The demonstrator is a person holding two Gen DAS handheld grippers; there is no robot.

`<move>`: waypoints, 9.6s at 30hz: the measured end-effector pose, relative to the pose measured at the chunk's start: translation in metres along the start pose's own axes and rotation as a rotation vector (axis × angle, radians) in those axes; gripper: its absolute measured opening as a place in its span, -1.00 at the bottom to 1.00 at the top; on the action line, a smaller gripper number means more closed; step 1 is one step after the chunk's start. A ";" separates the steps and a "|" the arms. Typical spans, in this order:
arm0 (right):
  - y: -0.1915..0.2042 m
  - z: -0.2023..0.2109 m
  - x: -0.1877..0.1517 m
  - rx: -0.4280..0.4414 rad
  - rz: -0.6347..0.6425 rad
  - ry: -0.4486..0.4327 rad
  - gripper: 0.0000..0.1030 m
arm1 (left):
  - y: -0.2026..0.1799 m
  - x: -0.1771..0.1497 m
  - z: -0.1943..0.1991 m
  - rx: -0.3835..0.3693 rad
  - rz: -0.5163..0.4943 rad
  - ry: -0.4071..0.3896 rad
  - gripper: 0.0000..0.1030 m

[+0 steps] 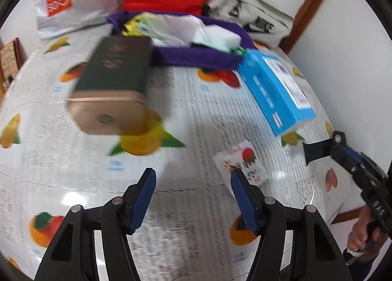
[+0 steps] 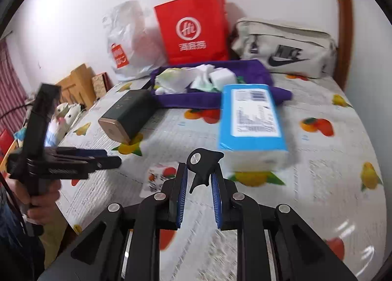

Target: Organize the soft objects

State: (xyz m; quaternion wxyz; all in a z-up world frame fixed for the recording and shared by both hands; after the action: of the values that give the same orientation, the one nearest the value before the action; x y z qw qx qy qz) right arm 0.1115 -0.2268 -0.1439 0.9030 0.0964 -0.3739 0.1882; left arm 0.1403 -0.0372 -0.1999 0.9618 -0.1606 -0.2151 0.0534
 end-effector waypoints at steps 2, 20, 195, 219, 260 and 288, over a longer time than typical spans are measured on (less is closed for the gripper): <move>-0.009 0.006 -0.008 -0.025 -0.014 -0.002 -0.62 | -0.009 -0.007 -0.011 0.000 -0.019 0.023 0.19; -0.051 0.013 -0.051 -0.033 -0.133 -0.001 -0.62 | -0.065 -0.013 -0.055 0.138 -0.164 0.004 0.55; -0.117 -0.230 0.206 -0.016 0.090 0.078 -0.57 | 0.014 0.270 -0.076 0.121 0.034 -0.139 -0.34; -0.077 -0.234 0.202 0.068 0.150 0.114 -0.26 | 0.032 0.263 -0.037 0.140 0.062 -0.190 -0.13; 0.017 0.058 0.099 -0.196 -0.025 -0.026 0.86 | -0.026 0.057 0.132 0.141 -0.001 -0.309 0.82; 0.046 0.114 0.045 -0.231 -0.054 -0.035 0.86 | -0.035 -0.006 0.185 0.186 -0.035 -0.420 0.82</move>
State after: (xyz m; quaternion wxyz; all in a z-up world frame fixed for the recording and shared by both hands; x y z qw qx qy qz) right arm 0.0489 -0.2083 -0.0306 0.9062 0.0053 -0.4061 0.1178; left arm 0.0566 -0.0180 -0.0321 0.9074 -0.0526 -0.4075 0.0885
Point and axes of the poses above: each gripper's, at about its wrist camera, not at the fingertips, and z roughly against the way its jaws point, y to its left, x to its top, the point moved 8 cm from there along -z, roughly the way its jaws point, and after that the axes turned 12 degrees about z, right-handed, at the moved point
